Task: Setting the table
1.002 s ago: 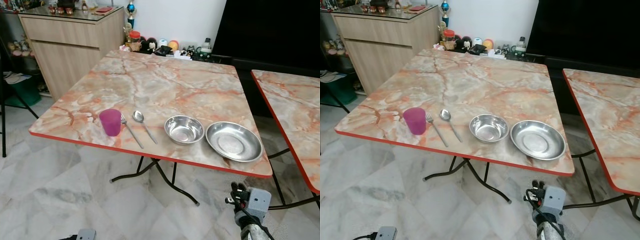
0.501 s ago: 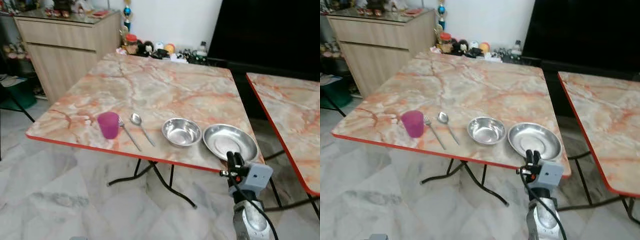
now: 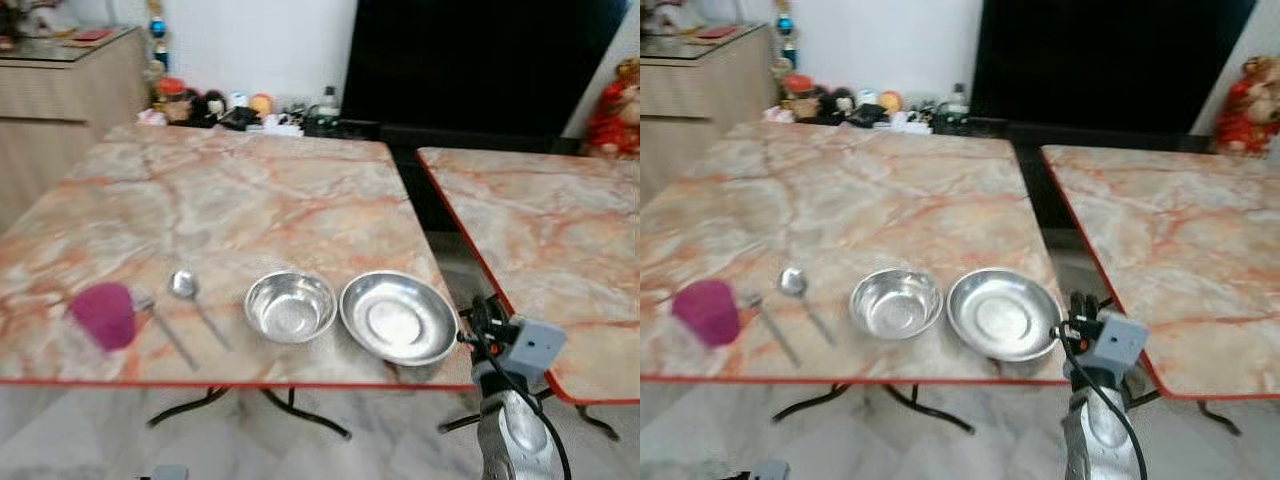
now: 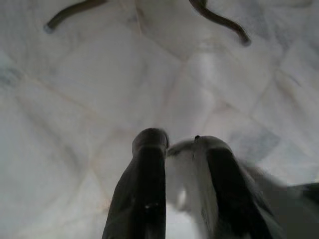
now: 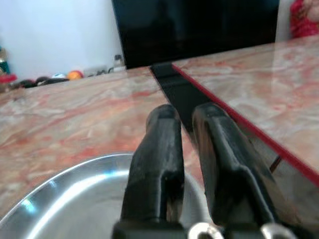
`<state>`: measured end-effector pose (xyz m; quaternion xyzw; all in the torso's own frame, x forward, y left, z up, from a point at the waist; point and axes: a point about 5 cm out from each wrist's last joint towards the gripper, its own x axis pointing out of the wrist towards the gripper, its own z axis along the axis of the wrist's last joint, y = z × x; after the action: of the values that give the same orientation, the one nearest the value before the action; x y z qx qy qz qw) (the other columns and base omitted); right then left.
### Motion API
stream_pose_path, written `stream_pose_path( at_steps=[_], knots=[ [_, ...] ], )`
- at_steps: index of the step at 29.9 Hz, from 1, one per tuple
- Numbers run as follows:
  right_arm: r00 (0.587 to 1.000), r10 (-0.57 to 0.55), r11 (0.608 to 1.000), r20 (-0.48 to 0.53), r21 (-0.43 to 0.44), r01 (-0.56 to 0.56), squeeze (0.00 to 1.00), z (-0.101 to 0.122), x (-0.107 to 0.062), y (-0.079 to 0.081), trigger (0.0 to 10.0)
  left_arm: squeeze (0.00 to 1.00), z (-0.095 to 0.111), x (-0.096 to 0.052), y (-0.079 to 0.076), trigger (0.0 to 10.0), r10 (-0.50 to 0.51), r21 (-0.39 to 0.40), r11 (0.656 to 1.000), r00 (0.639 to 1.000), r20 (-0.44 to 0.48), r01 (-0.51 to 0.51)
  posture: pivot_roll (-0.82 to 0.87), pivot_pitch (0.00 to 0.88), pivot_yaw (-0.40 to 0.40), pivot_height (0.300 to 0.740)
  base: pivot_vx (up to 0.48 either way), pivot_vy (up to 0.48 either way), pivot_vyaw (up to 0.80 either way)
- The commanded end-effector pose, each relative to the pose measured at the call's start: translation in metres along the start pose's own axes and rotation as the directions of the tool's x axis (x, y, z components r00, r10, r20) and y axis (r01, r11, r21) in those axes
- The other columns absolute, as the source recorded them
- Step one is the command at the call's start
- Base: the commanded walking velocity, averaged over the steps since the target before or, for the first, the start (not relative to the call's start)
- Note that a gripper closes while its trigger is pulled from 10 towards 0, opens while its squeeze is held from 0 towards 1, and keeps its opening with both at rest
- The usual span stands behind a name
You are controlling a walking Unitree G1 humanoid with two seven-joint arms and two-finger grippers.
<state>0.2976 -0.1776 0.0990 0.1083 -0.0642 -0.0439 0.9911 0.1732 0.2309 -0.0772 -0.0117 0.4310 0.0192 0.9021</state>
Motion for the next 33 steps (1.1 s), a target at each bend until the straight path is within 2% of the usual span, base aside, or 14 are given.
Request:
stream_pose_path(
  at_steps=[1,5,6,7,8,9,14,17,21,23,26,31,32,33],
  knots=[
    [1.000,-0.016,1.000,-0.006,-0.003,0.016,0.00,0.000,0.000,-0.006,10.0,0.00,-0.006,0.000,-0.005,10.0,-0.014,0.005,1.000,1.000,-0.021,0.014,0.09,0.000,-0.086,0.740,0.000,0.000,0.00],
    [1.000,-0.017,1.000,-0.020,0.020,0.018,0.00,-0.001,0.001,-0.011,10.0,0.00,-0.006,0.000,-0.006,10.0,-0.014,0.006,1.000,1.000,-0.027,0.014,0.09,0.000,-0.085,0.740,0.000,0.000,0.00],
    [0.999,0.001,0.999,-0.033,0.051,0.000,0.00,-0.003,0.001,-0.010,10.0,0.00,-0.006,0.000,-0.007,10.0,-0.014,0.003,1.000,0.999,-0.028,0.014,0.09,0.000,-0.086,0.740,0.000,0.000,0.00],
    [0.999,0.019,0.998,-0.045,0.059,-0.016,0.41,-0.004,0.002,-0.010,10.0,0.00,-0.006,0.000,-0.007,10.0,-0.012,0.001,1.000,1.000,-0.028,0.012,0.10,0.000,-0.086,0.740,0.000,0.000,0.00],
    [0.996,0.061,0.995,-0.072,0.079,-0.055,0.96,-0.007,0.002,-0.007,10.0,0.00,-0.006,0.000,-0.006,10.0,-0.007,-0.005,1.000,1.000,-0.028,0.007,0.09,0.000,-0.085,0.740,0.000,0.000,0.00],
    [0.994,0.078,0.995,-0.081,0.069,-0.072,1.00,-0.007,0.002,-0.006,10.0,0.00,-0.007,0.000,-0.006,10.0,-0.004,-0.009,1.000,1.000,-0.028,0.004,0.09,0.000,-0.083,0.740,0.000,0.000,0.00],
    [0.991,0.089,0.995,-0.102,0.055,-0.084,1.00,-0.011,-0.001,-0.007,10.0,0.00,-0.009,-0.001,-0.004,10.0,0.004,-0.010,1.000,0.999,-0.034,-0.005,0.09,0.000,-0.079,0.740,0.000,0.000,0.00],
    [0.993,0.057,0.994,-0.106,0.096,-0.046,1.00,-0.011,-0.004,-0.012,10.0,0.00,-0.011,-0.002,-0.001,10.0,0.012,-0.013,1.000,0.999,-0.039,-0.013,0.09,0.000,-0.076,0.740,0.000,0.000,0.00],
    [0.989,0.020,0.992,-0.144,0.127,-0.001,1.00,-0.013,-0.006,-0.021,10.0,0.00,-0.011,-0.002,0.000,10.0,0.015,-0.012,1.000,0.999,-0.042,-0.015,0.09,0.001,-0.074,0.740,0.000,0.000,0.00],
    [0.981,0.025,0.993,-0.194,0.117,-0.002,1.00,-0.018,-0.007,-0.023,10.0,0.00,-0.009,-0.002,-0.001,10.0,0.010,-0.015,1.000,0.999,-0.036,-0.011,0.09,0.007,-0.077,0.740,0.000,0.000,0.00],
    [0.977,0.030,0.994,-0.212,0.106,-0.008,1.00,-0.020,-0.007,-0.023,10.0,0.00,-0.008,-0.001,-0.002,10.0,0.007,-0.013,1.000,0.999,-0.032,-0.007,0.08,0.011,-0.078,0.740,0.000,0.000,0.00],
    [0.967,0.023,0.990,-0.253,0.138,0.012,1.00,-0.024,-0.011,-0.024,10.0,0.00,-0.008,-0.001,-0.004,10.0,-0.004,-0.007,1.000,0.999,-0.032,0.004,0.08,0.020,-0.073,0.740,0.000,0.000,0.00],
    [0.965,0.024,0.988,-0.263,0.152,0.017,0.78,-0.025,-0.012,-0.024,10.0,0.00,-0.008,-0.001,-0.004,10.0,-0.005,-0.006,1.000,0.999,-0.033,0.005,0.08,0.020,-0.073,0.740,0.000,0.000,0.00],
    [0.956,0.028,0.987,-0.290,0.161,0.020,0.00,-0.028,-0.013,-0.024,10.0,0.00,-0.009,-0.001,-0.004,10.0,-0.007,-0.002,1.000,0.999,-0.038,0.007,0.08,0.022,-0.072,0.740,0.000,0.000,0.00]
  ],
)
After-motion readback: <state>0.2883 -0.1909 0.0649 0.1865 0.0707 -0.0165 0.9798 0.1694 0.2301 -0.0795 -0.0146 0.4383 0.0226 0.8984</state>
